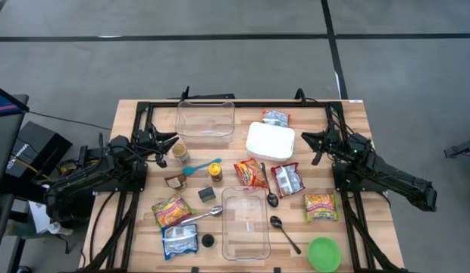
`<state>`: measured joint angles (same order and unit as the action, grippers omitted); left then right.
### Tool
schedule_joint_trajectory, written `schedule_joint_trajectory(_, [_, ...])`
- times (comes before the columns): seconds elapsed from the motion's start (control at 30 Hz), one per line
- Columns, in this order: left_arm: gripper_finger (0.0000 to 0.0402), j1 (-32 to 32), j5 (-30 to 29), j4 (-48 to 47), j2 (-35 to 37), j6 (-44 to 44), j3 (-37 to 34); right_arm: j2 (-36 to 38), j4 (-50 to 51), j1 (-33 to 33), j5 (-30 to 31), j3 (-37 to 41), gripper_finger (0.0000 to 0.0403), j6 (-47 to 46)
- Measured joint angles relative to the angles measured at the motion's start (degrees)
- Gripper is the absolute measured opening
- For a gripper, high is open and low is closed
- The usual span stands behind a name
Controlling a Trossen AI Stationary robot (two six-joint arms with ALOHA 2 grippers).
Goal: Pick & Place Food Item
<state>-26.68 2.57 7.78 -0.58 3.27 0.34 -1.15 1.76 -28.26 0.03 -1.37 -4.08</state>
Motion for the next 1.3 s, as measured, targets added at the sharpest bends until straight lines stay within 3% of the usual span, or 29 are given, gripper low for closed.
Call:
schedule_joint_trajectory(0.57, [0.0085,0.0,0.0,0.0,0.0,0.0,0.0,0.0,-0.2,0.0,0.0,0.0,0.0038,-0.3])
schedule_joint_trajectory(0.87, [0.0085,0.0,0.0,0.7,0.0,2.4,0.0,0.0,-9.9,0.0,0.0,0.2,0.0038,-19.8])
schedule_joint_trajectory(1.1, [0.0085,0.0,0.2,13.1,0.0,20.9,0.0,0.0,-19.3,0.0,0.6,0.1,0.0038,-28.6])
schedule_joint_trajectory(1.3, [0.0085,0.0,0.2,31.7,0.0,26.5,0.0,0.0,-23.8,0.0,2.0,0.1,0.0038,-38.6])
